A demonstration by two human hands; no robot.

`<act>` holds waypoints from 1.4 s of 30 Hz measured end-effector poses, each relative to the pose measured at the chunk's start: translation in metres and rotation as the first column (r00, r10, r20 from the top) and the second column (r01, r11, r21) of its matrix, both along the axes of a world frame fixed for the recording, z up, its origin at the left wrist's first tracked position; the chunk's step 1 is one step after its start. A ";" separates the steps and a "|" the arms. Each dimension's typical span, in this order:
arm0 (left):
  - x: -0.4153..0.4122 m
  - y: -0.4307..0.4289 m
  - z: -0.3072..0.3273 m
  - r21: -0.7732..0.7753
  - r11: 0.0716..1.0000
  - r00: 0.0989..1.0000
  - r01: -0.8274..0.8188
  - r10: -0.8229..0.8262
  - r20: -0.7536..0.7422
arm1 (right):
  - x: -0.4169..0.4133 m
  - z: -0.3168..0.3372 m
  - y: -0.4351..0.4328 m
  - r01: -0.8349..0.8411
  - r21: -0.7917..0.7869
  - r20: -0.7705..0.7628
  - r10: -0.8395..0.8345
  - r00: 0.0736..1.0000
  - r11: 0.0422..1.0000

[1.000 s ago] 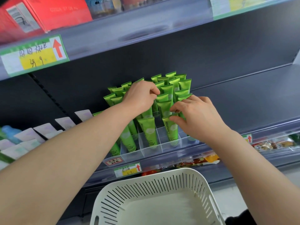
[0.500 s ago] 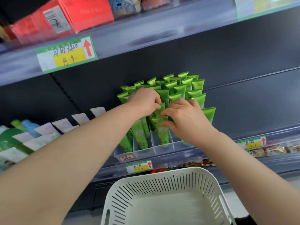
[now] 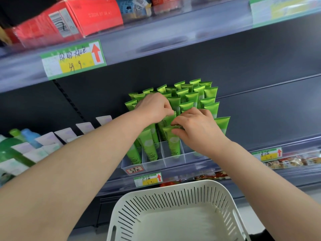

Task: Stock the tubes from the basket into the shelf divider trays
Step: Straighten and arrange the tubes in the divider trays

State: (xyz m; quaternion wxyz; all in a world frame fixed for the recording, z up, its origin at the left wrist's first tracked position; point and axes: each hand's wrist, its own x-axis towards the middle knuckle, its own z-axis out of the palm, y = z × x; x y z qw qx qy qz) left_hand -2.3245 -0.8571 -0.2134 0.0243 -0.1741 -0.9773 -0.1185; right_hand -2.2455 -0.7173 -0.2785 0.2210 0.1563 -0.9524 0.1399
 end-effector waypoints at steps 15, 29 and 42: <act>-0.019 -0.004 -0.005 -0.191 0.980 0.990 -0.049 0.022 -0.139 | 0.002 -0.005 0.018 0.034 -0.027 -0.025 -0.035 0.999 0.999; -0.019 0.009 -0.005 -0.057 0.998 0.987 0.005 -0.014 -0.158 | 0.005 0.002 0.025 0.030 -0.010 0.027 -0.030 0.999 0.999; 0.000 -0.065 0.010 0.078 0.995 0.990 -0.055 0.065 -0.127 | 0.008 0.001 -0.017 -0.019 -0.048 -0.151 0.011 0.989 0.999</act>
